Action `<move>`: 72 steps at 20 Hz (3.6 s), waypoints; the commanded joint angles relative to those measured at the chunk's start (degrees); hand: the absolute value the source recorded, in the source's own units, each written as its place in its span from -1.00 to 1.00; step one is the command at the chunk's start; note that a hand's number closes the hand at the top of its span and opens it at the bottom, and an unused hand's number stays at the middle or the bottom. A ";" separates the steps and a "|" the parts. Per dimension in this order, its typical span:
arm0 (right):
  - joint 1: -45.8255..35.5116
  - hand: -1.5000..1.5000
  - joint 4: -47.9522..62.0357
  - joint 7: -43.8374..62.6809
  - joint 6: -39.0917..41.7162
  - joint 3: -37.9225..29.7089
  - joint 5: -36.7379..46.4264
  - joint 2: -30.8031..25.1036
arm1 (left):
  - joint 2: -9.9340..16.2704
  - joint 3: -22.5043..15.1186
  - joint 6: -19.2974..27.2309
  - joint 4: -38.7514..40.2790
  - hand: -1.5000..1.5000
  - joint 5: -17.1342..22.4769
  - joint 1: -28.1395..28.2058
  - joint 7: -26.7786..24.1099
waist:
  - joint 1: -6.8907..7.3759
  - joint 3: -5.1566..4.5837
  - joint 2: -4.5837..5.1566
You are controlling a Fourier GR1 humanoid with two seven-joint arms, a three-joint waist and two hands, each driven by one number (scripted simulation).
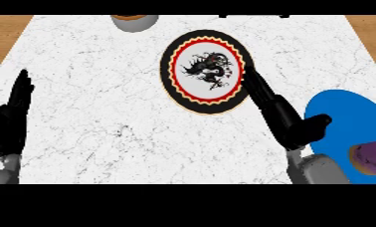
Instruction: Pick the can from the plate and place it in the plate
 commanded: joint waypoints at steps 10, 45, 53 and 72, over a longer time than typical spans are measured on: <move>9.17 -1.00 -8.46 -0.53 13.09 -35.94 -27.59 -18.97 | 0.36 -4.97 -4.57 -4.90 0.00 -2.47 9.13 -3.92 | -2.80 0.81 0.33; 15.48 -1.00 4.81 -4.19 59.71 -45.62 6.10 -38.85 | -3.08 -2.62 -8.81 -7.49 0.00 -6.95 9.38 -4.09 | 1.05 0.72 1.23; 12.83 -1.00 9.27 -19.72 55.38 -36.34 27.22 -37.48 | -3.96 -1.57 -9.65 -5.57 0.00 -8.51 7.46 -4.17 | 1.01 0.80 1.34; 8.36 -1.00 20.41 -32.18 45.29 -20.74 37.83 -38.05 | -4.96 1.91 -13.32 -7.37 0.00 -10.01 6.03 0.01 | 0.99 0.71 1.31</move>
